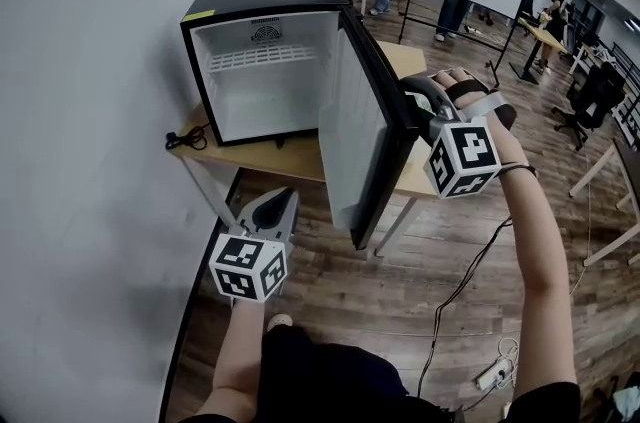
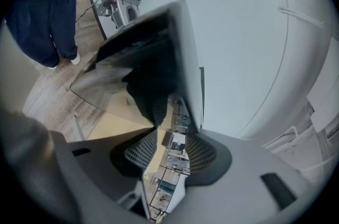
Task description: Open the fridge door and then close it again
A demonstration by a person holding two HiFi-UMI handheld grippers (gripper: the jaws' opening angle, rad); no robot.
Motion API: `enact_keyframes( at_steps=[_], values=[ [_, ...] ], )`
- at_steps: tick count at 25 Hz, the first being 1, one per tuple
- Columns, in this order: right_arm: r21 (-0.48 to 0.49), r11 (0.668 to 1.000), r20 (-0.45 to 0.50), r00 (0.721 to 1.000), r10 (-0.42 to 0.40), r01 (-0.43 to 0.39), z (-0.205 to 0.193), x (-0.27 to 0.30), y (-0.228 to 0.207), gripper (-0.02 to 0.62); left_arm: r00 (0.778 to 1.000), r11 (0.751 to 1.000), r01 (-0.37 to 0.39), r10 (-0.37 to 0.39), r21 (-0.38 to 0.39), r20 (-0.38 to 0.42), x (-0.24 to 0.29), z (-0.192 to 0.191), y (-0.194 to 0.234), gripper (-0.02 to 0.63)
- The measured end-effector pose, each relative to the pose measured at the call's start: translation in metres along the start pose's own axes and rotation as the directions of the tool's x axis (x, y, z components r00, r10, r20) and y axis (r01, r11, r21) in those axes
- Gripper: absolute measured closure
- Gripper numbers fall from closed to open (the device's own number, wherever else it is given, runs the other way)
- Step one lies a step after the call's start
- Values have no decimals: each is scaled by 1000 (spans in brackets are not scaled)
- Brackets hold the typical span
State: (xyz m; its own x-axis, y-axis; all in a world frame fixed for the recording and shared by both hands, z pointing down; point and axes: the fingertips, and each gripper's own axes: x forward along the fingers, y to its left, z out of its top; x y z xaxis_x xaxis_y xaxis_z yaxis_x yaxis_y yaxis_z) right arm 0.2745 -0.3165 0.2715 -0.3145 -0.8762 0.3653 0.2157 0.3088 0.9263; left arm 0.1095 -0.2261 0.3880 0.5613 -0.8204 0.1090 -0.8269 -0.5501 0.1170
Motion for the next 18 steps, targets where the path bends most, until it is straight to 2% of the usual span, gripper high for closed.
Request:
enact_keyframes(
  at_steps=[8,18],
  values=[
    [-12,1000,5,1000,-6,6,5,1,0,457,1000,1000,-4,4,-2,2,2,-1,-3,595],
    [-25,999,14,999,-33,33,41,12,-7,463,1000,1000,-19,19,-10,-8,-10,-7,25,595]
  ],
)
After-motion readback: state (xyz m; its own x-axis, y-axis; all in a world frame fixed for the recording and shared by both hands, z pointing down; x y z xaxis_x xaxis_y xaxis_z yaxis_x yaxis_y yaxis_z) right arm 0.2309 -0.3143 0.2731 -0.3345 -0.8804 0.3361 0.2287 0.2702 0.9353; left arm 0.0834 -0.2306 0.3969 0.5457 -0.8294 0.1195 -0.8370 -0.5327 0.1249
